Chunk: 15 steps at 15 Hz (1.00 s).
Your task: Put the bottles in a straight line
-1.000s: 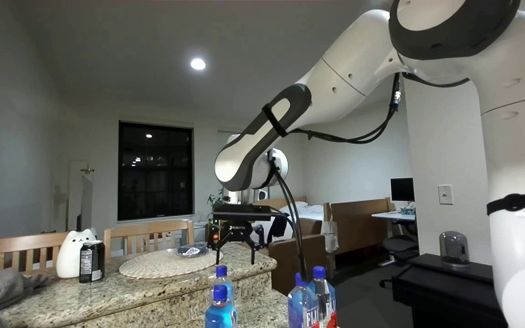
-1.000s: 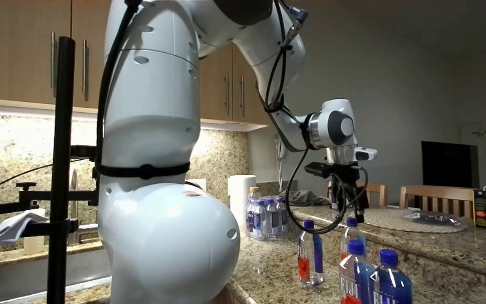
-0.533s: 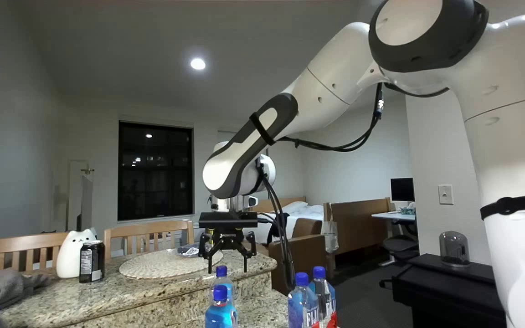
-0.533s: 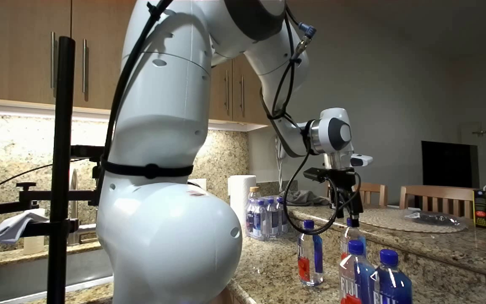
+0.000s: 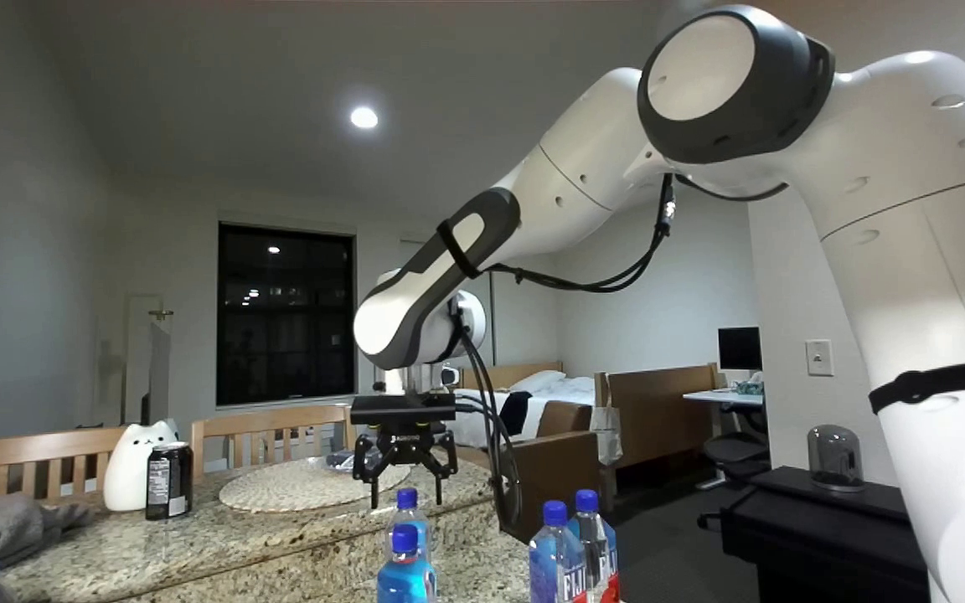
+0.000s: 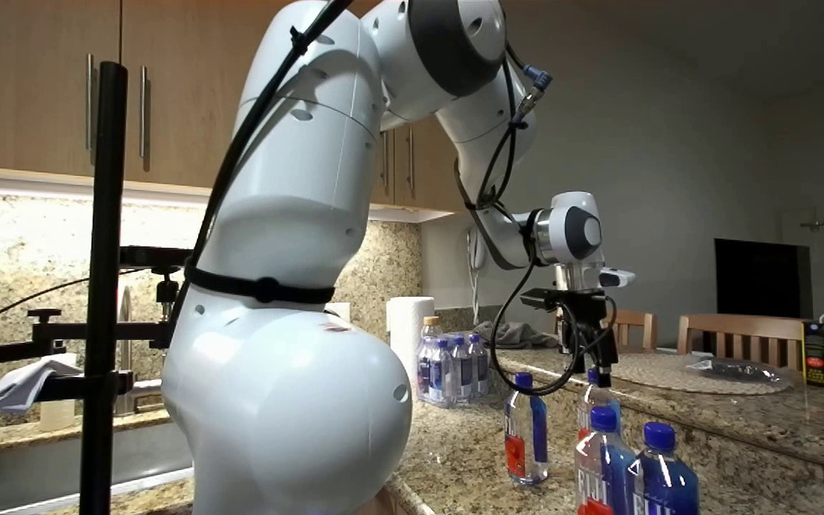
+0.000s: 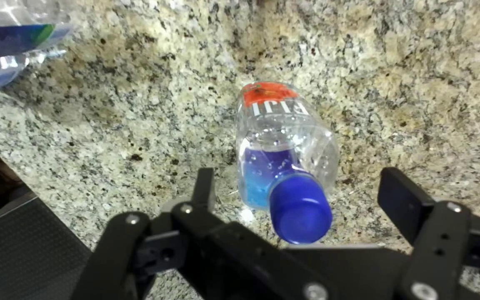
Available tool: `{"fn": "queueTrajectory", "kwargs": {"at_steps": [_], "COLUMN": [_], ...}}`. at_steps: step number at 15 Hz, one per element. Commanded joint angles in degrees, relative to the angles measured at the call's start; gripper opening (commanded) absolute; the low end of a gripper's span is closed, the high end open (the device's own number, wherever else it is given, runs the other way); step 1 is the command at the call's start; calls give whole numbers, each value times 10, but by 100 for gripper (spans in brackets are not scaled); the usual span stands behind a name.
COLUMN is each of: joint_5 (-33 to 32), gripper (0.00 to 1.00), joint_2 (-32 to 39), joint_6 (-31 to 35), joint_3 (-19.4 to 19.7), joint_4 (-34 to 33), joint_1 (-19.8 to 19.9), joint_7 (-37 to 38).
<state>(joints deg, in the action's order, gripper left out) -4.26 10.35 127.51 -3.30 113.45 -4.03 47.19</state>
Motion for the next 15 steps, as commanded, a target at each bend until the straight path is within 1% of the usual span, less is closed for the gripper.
{"fn": "queueTrajectory", "kwargs": {"at_steps": [1, 5, 6, 10, 11, 12, 15], "joint_5": [22, 20, 16, 11, 13, 13, 14], "gripper": [74, 47, 39, 15, 10, 9, 2], "joint_2": [12, 14, 14, 8, 6, 3, -1], "joint_6": [-50, -74, -76, -73, -71, -72, -70], "joint_3": [8, 11, 13, 13, 13, 13, 15], "joint_4": [-25, -32, -32, -25, -23, -21, -17], "joint_1": [-3, -4, -4, -3, -2, -2, -1], "joint_7": [-24, -22, -21, -40, -50, -59, -78]}}
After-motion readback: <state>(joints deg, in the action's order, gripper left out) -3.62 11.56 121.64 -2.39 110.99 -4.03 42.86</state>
